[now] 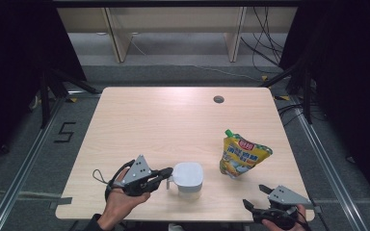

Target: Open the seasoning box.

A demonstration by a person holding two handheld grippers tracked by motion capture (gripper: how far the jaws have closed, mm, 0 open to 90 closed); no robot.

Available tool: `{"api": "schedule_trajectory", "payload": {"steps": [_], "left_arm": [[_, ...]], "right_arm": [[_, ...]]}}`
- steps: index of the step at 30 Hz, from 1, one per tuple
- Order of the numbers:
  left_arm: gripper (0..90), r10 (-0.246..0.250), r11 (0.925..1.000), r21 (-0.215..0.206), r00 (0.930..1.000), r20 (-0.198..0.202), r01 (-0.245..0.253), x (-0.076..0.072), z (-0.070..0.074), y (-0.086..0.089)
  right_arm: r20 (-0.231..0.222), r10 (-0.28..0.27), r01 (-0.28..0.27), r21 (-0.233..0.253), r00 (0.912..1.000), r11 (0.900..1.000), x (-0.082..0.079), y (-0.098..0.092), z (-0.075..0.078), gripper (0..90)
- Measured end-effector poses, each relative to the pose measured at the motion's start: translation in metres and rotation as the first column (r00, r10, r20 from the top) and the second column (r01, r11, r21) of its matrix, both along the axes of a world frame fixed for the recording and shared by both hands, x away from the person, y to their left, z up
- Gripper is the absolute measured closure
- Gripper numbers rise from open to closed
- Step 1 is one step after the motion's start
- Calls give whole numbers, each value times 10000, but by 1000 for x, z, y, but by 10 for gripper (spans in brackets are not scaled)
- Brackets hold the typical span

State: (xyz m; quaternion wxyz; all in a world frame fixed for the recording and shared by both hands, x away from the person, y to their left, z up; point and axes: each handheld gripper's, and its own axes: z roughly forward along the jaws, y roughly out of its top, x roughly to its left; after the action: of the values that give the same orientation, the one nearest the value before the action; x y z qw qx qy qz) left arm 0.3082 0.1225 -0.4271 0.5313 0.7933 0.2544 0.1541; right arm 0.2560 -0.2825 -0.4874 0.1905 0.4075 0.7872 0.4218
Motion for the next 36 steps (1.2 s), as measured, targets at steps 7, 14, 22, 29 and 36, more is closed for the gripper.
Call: {"api": "schedule_trajectory", "payload": {"steps": [7,14,22,29,36], "left_arm": [[890,-16,10000,94,9999,-104,17,4,-5,-5],[890,-107,9998,146,9999,-41,107,8,-10,-6],[890,45,10000,36,9999,-164,-44,7,-11,-5],[890,111,9999,50,9999,-132,-110,6,-12,-4],[890,135,9999,-61,9997,-180,-136,7,-13,-3]], "right_arm": [[60,145,-144,-125,9999,9998,0,1,1,233],[52,109,-109,-123,9999,9999,0,3,2,248],[266,34,-29,-185,9996,9998,0,5,4,235],[459,314,-334,421,9985,9986,4,15,6,202],[817,1441,-1443,-32,9862,9895,13,36,9,458]]}}
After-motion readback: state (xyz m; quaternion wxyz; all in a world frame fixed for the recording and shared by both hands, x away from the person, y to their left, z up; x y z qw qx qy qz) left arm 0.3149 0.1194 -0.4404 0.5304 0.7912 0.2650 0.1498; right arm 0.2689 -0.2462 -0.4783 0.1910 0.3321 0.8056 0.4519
